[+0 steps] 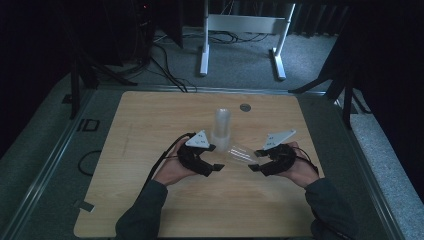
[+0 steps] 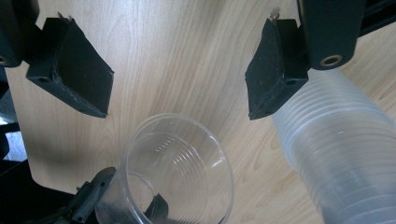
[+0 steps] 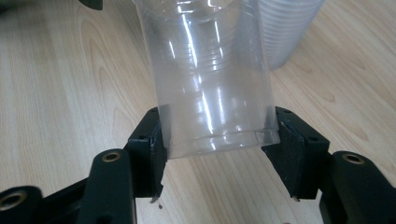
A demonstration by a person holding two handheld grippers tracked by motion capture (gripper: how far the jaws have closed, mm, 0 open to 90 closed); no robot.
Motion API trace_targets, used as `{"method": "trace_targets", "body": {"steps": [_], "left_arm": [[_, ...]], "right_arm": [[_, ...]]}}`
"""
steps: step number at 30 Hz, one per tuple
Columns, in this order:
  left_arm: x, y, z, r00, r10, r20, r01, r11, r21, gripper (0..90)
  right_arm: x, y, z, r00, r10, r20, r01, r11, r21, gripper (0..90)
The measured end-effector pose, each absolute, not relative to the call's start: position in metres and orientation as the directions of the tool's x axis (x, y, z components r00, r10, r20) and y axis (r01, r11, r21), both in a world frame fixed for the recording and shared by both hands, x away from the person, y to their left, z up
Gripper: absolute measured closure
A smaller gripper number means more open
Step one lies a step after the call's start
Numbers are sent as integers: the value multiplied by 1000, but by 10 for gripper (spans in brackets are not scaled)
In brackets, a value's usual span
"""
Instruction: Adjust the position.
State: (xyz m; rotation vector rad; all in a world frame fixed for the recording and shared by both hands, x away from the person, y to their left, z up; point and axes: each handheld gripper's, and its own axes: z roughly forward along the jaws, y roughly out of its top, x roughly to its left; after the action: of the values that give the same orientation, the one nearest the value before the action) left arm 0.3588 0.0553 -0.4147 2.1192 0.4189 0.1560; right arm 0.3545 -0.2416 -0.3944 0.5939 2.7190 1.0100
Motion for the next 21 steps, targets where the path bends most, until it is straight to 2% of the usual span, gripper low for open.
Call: {"method": "trace_targets", "body": {"steps": [21], "left_arm": [[363, 58, -414, 931, 353, -95, 255, -441, 861, 234]], "right_arm": [[354, -246, -399, -867, 497, 30, 326, 521, 789, 419]]}}
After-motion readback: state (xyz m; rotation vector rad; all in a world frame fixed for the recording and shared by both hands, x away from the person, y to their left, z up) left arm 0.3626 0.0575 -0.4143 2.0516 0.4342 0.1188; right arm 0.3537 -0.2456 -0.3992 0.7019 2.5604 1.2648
